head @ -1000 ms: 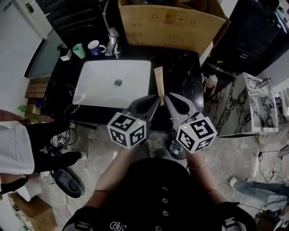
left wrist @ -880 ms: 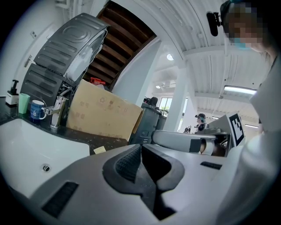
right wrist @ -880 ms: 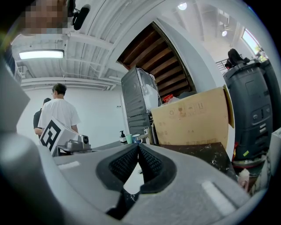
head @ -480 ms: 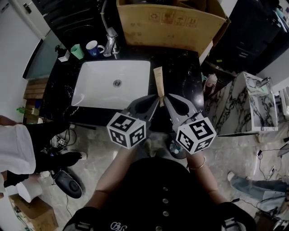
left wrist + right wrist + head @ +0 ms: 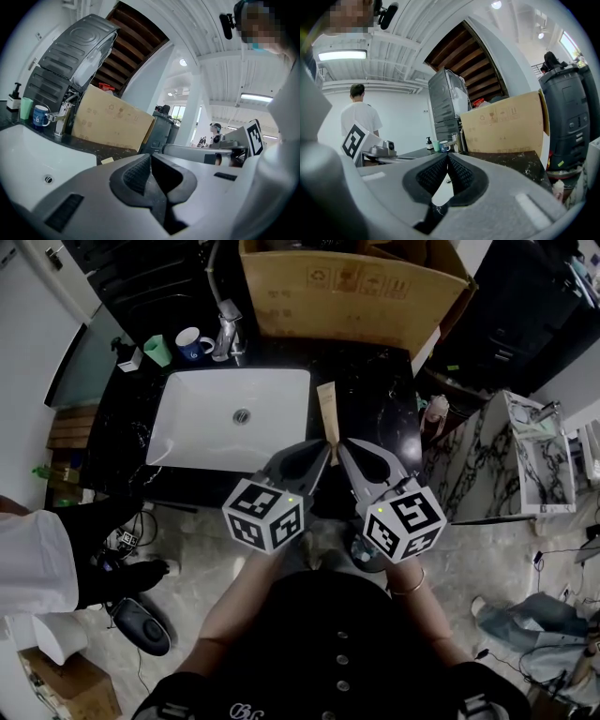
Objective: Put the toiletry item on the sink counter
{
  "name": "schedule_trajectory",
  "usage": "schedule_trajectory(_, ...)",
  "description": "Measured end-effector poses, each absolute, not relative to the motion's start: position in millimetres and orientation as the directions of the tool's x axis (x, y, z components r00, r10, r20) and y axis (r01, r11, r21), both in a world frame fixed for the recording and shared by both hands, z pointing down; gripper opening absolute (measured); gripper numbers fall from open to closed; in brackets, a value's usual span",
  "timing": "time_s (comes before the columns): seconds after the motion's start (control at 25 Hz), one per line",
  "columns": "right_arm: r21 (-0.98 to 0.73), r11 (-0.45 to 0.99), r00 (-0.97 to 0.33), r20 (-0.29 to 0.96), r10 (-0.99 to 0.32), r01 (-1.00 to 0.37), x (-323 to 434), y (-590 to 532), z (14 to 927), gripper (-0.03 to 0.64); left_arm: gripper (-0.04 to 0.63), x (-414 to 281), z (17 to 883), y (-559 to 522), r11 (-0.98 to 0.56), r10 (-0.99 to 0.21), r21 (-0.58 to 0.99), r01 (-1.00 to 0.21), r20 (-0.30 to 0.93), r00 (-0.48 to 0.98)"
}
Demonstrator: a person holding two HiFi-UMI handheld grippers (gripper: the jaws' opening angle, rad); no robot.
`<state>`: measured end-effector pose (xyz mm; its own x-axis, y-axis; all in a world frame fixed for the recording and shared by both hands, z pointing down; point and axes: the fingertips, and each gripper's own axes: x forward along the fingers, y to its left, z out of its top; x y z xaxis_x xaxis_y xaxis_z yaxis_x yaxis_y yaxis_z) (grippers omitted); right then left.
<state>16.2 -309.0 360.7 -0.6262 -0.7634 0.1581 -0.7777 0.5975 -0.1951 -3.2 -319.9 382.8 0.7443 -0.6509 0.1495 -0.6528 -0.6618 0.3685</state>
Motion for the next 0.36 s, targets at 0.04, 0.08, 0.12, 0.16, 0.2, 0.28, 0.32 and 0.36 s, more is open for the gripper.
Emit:
schedule_trajectory(0.04,-0.194,0.597,-0.625,0.159,-0.764,-0.779,16.9,-309.6,360.4,0.003,0.018,-3.3,382.4,-320.4,-0.660,-0.654,0.369,-0.655,0.147,0.742)
schedule_trajectory(0.08,-0.194,0.595,-0.623,0.160,-0.765,-0.780,18.0,-310.3,360.3,0.003,0.018,-3.1,382.2,-320.9,-0.658,-0.656,0.370,-0.656,0.146,0.741)
schedule_trajectory(0.12,-0.193,0.593,-0.621,0.161,-0.767,-0.782,19.0,-311.1,360.4,0.003,0.018,-2.9,382.1,-321.5,-0.658,-0.656,0.371,-0.656,0.145,0.740)
schedule_trajectory(0.16,-0.192,0.591,-0.619,0.161,-0.768,-0.783,19.9,-312.1,360.8,0.003,0.018,-2.8,382.4,-322.3,-0.658,-0.657,0.371,-0.656,0.144,0.740)
schedule_trajectory(0.2,-0.192,0.590,-0.619,0.162,-0.769,-0.784,20.2,-313.2,361.4,0.003,0.018,-2.8,382.7,-323.3,-0.658,-0.657,0.371,-0.656,0.144,0.740)
schedule_trajectory(0.28,-0.192,0.593,-0.622,0.164,-0.766,-0.782,19.4,-315.4,363.0,0.003,0.017,-3.5,383.3,-325.9,-0.657,-0.658,0.372,-0.656,0.143,0.740)
schedule_trajectory(0.32,-0.193,0.596,-0.625,0.167,-0.763,-0.779,18.4,-316.3,363.9,0.003,0.018,-3.9,383.6,-327.1,-0.657,-0.658,0.372,-0.656,0.143,0.739)
schedule_trajectory(0.36,-0.195,0.599,-0.628,0.170,-0.759,-0.777,17.4,-317.1,364.9,0.003,0.018,-4.3,383.8,-328.2,-0.656,-0.658,0.373,-0.656,0.143,0.739)
